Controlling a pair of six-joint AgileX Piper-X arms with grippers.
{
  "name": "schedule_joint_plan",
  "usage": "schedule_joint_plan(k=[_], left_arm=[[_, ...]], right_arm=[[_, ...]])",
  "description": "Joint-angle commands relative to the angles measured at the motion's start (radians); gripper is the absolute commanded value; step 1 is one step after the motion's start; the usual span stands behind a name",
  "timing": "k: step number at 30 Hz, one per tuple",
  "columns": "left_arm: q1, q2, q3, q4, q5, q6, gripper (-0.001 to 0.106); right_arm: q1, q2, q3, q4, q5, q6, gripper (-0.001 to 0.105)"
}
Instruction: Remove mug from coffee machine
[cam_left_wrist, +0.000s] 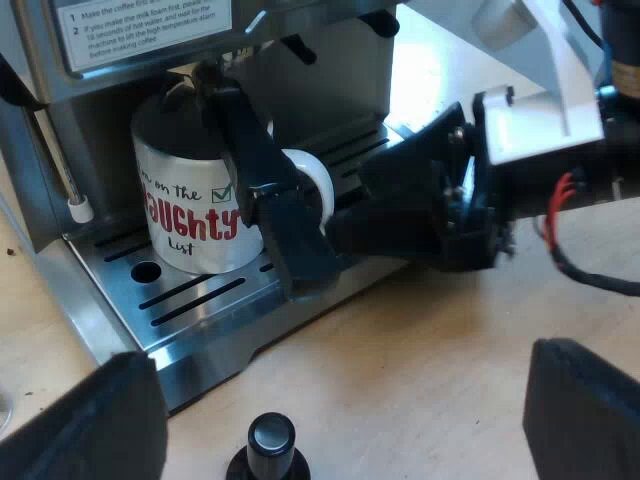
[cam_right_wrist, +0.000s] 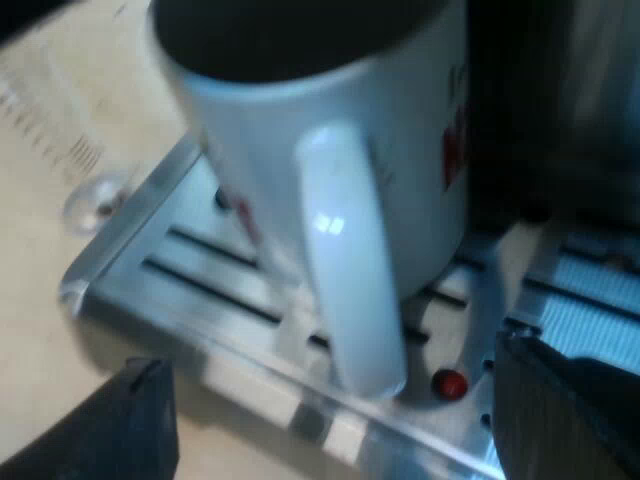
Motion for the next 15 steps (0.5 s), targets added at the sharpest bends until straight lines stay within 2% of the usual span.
schedule_joint_plan(k=[1,9,15], left_arm=[[-0.003,0.000,-0.007,-0.013,0.008,-0.005,0.087],[-0.003,0.000,-0.007,-0.013,0.008,-0.005,0.087],[-0.003,0.000,-0.007,-0.013,0.008,-0.005,0.087]], right_arm=[[0.001,0.047,-0.007,-0.099,0.054,-0.007,0.066],[0.001,0.141,-0.007,-0.291,0.055,-0.009,0.066],[0.001,0.191,-0.007,-0.362,0.055,-0.009,0.066]])
